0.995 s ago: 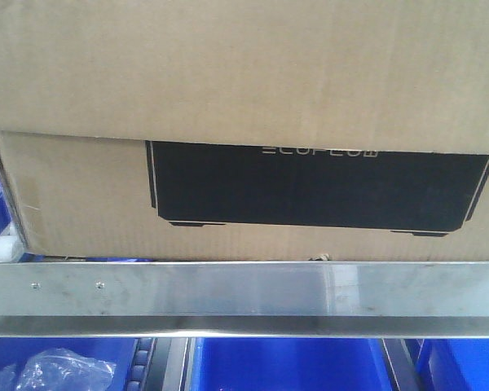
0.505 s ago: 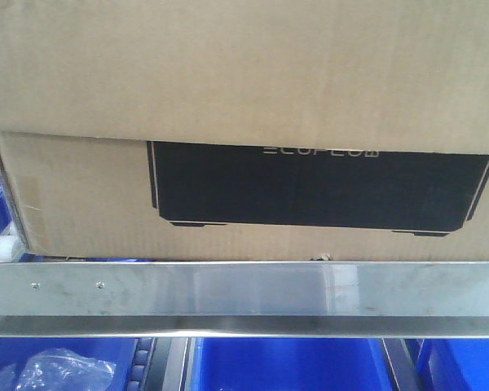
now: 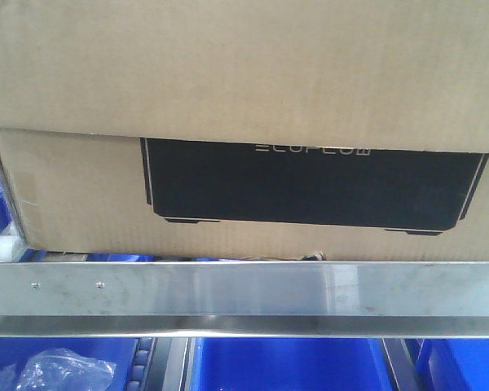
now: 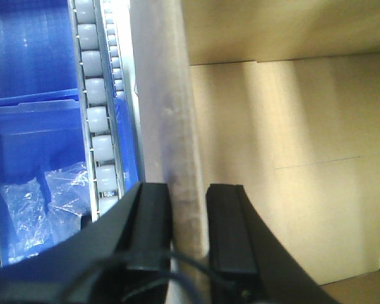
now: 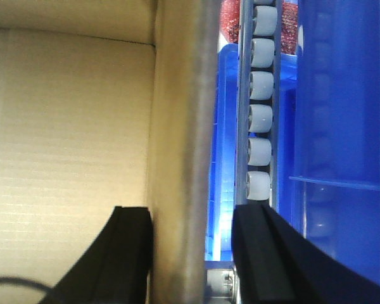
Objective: Grab box from left shelf to table start
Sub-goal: 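Close both grippers on the box's side walls, then lift the box with both grippers and pull it off the shelf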
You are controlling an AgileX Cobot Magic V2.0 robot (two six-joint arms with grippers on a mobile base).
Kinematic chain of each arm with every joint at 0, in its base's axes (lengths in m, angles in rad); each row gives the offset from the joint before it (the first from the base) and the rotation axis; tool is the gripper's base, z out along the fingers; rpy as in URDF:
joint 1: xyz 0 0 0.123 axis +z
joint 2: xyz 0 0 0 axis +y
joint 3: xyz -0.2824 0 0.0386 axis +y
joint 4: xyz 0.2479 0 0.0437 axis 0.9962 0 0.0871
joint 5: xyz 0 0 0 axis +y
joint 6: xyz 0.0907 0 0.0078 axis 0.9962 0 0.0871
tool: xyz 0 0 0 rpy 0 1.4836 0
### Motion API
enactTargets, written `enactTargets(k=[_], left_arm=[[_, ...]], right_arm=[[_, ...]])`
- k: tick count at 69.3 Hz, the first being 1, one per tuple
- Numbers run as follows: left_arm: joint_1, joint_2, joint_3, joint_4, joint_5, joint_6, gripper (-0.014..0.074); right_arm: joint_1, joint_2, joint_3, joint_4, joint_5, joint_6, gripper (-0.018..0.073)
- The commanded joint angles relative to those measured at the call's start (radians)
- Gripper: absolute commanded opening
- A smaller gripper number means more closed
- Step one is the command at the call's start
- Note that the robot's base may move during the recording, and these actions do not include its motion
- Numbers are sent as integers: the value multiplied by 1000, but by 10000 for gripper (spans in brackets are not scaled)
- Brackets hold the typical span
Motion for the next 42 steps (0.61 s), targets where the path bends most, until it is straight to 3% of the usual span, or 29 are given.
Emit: enactTargets(k=[1,23,42], left_arm=[[-4,-41,-34,-57,-66,11,-92],[-7,-108,-34,-57,-42,-19,-92],[-7,-176,-34,-57,22,-64,-92]], right_arm=[[-7,-36,-49,-37,-53,10,54],[-6,-121,-105,-16,-11,10,54],[12,-198,-105,74,30,10,54]])
